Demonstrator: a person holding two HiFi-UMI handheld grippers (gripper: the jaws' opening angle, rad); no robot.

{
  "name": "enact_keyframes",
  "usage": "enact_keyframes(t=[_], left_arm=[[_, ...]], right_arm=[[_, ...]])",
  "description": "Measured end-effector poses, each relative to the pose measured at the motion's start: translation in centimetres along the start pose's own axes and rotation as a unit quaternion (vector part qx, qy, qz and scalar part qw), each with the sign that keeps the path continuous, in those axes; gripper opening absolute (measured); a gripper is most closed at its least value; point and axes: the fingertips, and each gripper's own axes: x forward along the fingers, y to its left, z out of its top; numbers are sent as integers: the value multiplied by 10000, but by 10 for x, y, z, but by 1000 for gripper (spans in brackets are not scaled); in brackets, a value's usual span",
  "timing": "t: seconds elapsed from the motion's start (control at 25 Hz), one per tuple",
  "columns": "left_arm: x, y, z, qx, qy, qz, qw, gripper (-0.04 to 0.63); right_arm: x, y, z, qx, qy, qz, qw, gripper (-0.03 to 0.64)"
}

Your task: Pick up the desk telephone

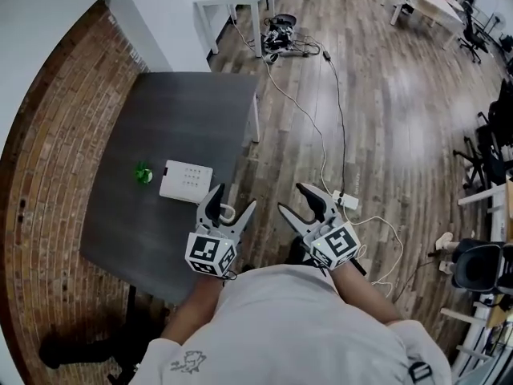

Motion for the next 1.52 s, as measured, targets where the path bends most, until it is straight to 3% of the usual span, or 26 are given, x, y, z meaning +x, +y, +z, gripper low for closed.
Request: enact_keyframes(t=[0.32,0.56,0.96,1.52], left_arm=[[38,-6,5,-235,-99,684,9973,356],[39,3,-10,-411,-82,1352,9899,356],[10,52,-38,-755,24,2161,9734,356],[-34,160,-40,-1035,-62,2815,9539,356]], right_arm=[[6,-56,7,-14,90,674,9977,261],[19,-70,-1,81,202,1212,9924,262],[76,-47,-27,174,550,1982,9785,261],[193,20,-35,-14,810,2833,9556,262]])
